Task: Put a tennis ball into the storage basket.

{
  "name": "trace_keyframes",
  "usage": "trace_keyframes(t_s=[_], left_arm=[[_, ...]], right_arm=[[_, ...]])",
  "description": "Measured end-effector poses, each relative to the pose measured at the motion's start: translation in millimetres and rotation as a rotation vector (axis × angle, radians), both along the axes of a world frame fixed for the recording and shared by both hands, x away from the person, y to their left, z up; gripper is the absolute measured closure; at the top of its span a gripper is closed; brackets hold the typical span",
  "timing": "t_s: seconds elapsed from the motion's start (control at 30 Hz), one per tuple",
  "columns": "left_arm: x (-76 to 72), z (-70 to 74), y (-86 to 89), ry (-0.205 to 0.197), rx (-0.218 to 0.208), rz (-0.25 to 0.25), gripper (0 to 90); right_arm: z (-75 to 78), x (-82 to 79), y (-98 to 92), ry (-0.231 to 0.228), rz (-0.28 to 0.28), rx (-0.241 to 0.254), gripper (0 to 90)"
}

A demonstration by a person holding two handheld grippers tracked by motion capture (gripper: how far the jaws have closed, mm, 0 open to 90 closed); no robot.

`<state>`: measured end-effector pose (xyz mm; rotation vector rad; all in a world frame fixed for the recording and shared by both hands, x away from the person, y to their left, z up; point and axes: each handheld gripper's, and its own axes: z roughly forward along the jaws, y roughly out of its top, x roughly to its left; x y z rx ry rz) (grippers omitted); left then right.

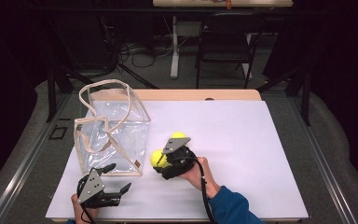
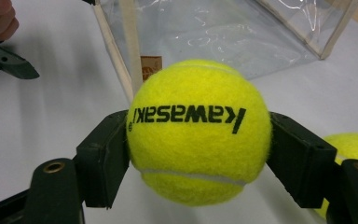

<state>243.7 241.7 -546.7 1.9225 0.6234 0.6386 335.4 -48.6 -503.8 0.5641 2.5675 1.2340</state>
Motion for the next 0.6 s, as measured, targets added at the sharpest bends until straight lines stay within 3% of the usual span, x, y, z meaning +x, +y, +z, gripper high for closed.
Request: trace_keyframes(t_s=[0.23, 0.3, 0.6], left_arm=[[0.1, -0.2, -0.3, 0.002, -0.002, 0.001, 16.0], [0.5, -0.1, 0.2, 0.001, 0.001, -0.003, 16.0], [0.2, -0.1, 0.1, 0.003, -0.001, 0.0, 16.0]], right_arm=[[0.9, 0.2, -0.7, -0.002, -0.001, 0.002, 25.9], [10.0, 2.5, -7.1, -0.032, -0.019, 0.016, 25.9], [18.0, 4.5, -11.7, -0.059, -0.036, 0.032, 25.9]])
